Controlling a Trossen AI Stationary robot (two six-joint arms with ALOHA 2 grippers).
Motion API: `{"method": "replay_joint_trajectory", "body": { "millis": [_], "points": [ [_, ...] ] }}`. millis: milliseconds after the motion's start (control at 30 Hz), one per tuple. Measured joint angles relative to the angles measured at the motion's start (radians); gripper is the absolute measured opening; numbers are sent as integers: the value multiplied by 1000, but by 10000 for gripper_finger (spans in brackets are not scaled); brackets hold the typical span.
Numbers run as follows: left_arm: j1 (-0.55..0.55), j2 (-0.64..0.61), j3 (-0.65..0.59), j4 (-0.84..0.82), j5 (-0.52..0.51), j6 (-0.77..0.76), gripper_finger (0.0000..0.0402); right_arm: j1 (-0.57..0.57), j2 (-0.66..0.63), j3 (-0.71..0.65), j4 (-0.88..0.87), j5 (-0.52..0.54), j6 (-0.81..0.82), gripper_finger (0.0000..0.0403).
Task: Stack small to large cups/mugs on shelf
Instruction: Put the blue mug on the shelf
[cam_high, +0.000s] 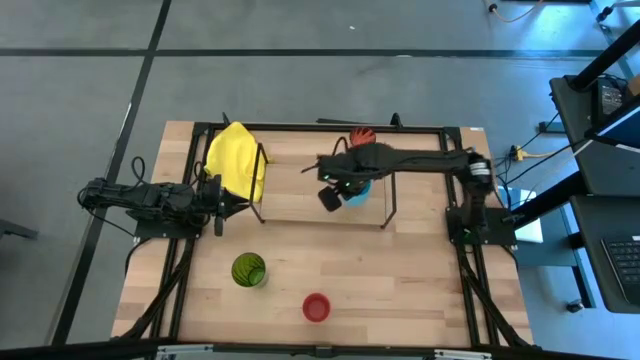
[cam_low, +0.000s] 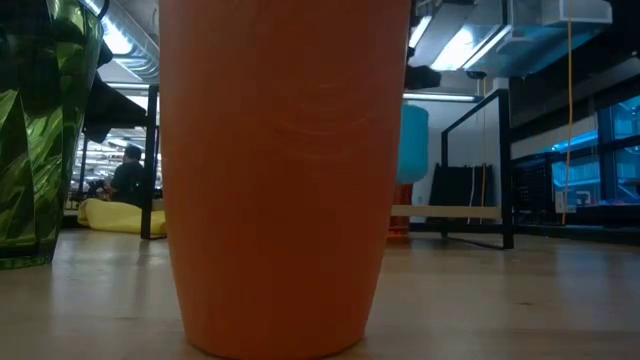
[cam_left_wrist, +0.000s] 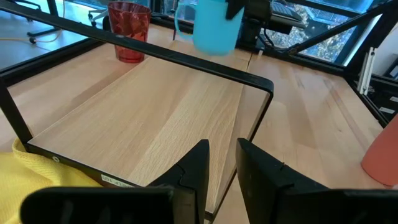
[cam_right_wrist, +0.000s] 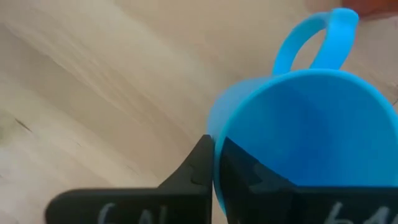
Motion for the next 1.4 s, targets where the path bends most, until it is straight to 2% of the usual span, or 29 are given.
{"method": "replay_joint_trajectory", "body": {
  "millis": [167,300,400,500,633,767,1000,1400],
  "points": [
    [0,0,0,0,0,0,75,-27,-146,-191,148,-52,99,13],
    [0,0,0,0,0,0,75,-28,-196,-335,256,-100,163,13],
    [0,0,0,0,0,0,75,-28,-211,-394,265,-98,180,13],
    [0,0,0,0,0,0,75,-29,-221,-405,267,-88,170,13],
    [0,0,0,0,0,0,75,-29,-217,-381,255,-12,117,13],
    [0,0,0,0,0,0,75,-29,-218,-366,254,3,74,13],
    [0,0,0,0,0,0,75,-29,-200,-366,162,2,78,14],
    [0,0,0,0,0,0,75,-29,-198,-366,192,5,181,26]
  ]
}}
